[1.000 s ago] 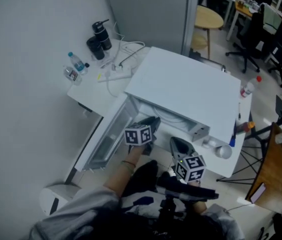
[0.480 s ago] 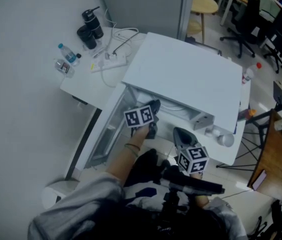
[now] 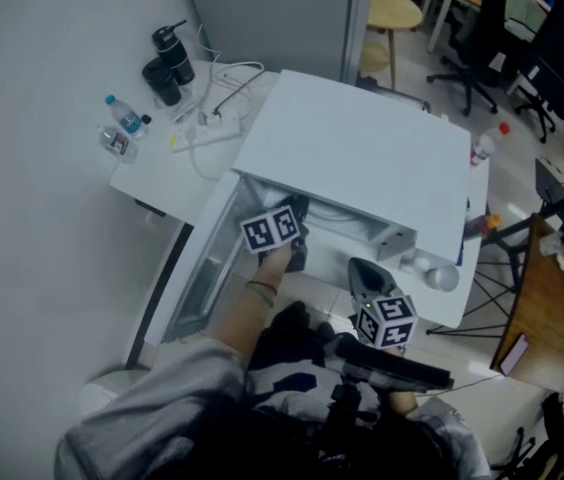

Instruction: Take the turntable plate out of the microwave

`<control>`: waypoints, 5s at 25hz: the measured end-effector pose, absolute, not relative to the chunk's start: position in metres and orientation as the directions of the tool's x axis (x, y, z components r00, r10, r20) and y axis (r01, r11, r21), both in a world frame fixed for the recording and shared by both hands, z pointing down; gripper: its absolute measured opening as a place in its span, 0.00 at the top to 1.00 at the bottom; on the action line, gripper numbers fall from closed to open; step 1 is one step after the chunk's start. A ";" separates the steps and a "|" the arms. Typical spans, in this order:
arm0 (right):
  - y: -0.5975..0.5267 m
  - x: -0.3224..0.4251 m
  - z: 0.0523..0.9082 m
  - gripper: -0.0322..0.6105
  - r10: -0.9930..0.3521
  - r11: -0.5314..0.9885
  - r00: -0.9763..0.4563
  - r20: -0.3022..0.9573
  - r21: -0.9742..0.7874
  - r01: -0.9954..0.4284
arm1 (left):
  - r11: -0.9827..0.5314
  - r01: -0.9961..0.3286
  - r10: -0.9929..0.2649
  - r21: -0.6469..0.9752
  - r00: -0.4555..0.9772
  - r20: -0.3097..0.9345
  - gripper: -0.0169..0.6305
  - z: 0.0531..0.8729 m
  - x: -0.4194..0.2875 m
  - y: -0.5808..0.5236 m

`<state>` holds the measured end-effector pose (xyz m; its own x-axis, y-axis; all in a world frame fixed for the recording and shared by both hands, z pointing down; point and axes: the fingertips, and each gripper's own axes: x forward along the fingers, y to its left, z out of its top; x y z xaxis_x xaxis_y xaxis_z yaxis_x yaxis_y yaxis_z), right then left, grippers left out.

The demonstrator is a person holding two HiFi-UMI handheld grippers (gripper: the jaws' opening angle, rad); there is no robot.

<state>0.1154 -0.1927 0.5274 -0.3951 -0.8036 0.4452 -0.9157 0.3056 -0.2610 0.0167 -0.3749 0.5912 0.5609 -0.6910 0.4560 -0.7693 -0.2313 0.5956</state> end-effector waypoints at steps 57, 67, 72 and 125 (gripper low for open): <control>-0.239 0.094 0.609 0.83 -0.732 0.050 -0.603 0.318 -0.857 -0.513 | -0.056 -0.229 -0.691 0.972 0.711 0.128 0.86 0.602 -0.006 -0.263; -0.221 0.087 0.599 0.83 -0.703 0.096 -0.640 0.311 -0.850 -0.518 | -0.179 -0.125 -0.625 0.976 0.781 -0.015 0.73 0.593 0.028 -0.292; -0.209 0.083 0.604 0.82 -0.678 0.102 -0.655 0.333 -0.840 -0.532 | -0.181 0.004 -0.595 0.984 0.796 -0.112 0.73 0.589 0.035 -0.302; -0.020 -0.008 0.512 0.79 -0.698 0.413 -0.707 0.111 -0.745 -0.524 | -0.340 0.071 -0.623 0.938 0.730 -0.281 0.88 0.473 -0.064 -0.110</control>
